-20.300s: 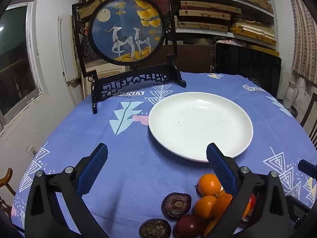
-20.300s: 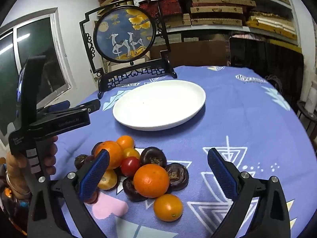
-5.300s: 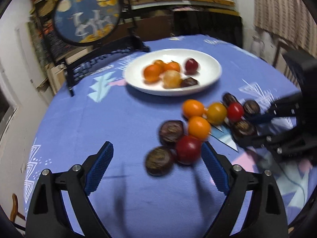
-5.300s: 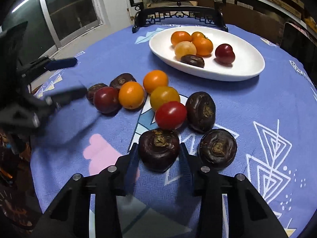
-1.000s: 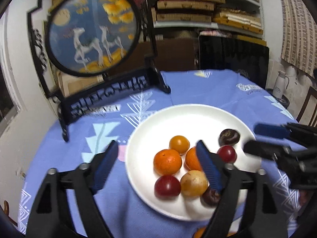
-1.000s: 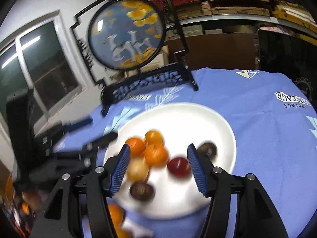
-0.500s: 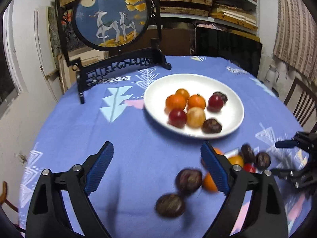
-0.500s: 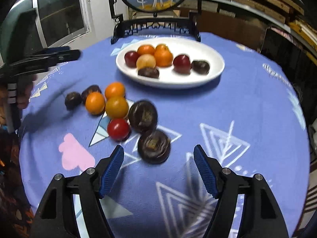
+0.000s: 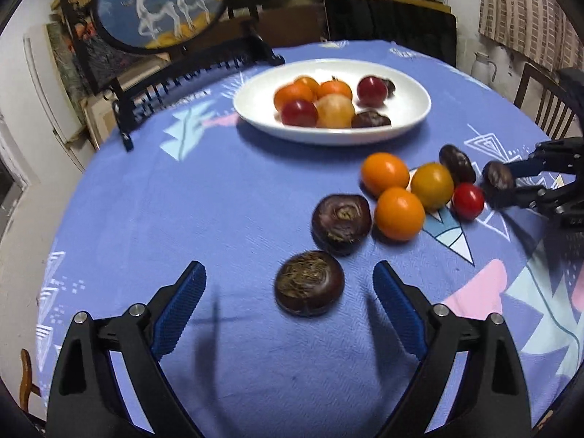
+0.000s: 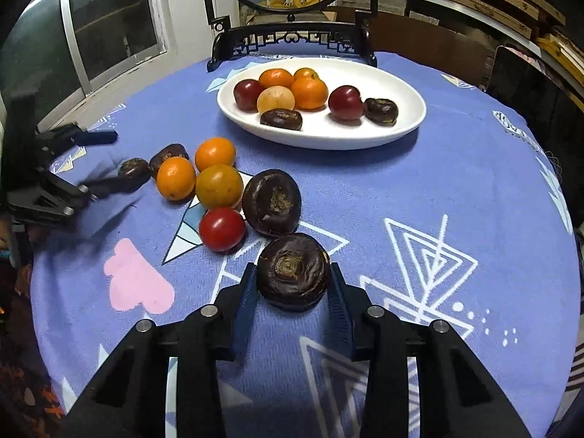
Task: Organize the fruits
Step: 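Grasp a dark brown fruit with the right tool while the left tool grasps another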
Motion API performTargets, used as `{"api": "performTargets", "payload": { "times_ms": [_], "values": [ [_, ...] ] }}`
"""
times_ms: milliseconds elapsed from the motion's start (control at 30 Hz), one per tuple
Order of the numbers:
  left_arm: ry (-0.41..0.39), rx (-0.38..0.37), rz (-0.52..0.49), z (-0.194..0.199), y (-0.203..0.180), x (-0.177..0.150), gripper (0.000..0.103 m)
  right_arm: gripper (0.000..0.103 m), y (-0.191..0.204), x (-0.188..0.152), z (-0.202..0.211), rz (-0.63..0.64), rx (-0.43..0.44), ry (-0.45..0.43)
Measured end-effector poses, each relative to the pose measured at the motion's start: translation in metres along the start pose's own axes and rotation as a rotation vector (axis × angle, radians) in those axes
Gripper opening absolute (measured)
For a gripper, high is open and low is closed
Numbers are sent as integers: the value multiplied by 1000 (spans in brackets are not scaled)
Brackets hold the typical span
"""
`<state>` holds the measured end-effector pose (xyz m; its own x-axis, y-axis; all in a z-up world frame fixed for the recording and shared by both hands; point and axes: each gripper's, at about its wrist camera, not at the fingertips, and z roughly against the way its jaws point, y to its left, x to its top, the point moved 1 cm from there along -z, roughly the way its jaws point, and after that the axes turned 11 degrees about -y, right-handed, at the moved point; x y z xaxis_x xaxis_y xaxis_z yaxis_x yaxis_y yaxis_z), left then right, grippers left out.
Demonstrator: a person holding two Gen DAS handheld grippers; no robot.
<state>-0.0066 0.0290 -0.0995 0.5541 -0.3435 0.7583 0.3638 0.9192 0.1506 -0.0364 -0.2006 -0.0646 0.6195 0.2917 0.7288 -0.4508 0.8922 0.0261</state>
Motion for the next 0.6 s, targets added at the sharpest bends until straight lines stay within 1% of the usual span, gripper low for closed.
{"api": "performTargets", "payload": {
  "times_ms": [100,167,200,233,267,333,433,600],
  "values": [
    [19,-11,16,-8,2,2,90,39,-2,2,5,-10,4,-10],
    [42,-30,30,-12,4,1,74,39,-1,3,6,-13,3,-16],
    [62,-40,40,-16,5,1,54,39,-1,3,6,-13,2,-20],
    [86,-71,64,-20,7,-1,42,39,-1,4,7,-17,4,-23],
    [79,-89,89,-19,9,-1,41,39,-1,4,7,-20,5,-27],
    [79,-68,80,-18,9,-2,41,39,0,6,7,-18,7,-35],
    [56,-64,78,-11,8,1,41,39,1,7,8,-18,12,-38],
    [-13,-62,69,5,2,21,41,39,2,6,7,-16,23,-33]
  ]
}}
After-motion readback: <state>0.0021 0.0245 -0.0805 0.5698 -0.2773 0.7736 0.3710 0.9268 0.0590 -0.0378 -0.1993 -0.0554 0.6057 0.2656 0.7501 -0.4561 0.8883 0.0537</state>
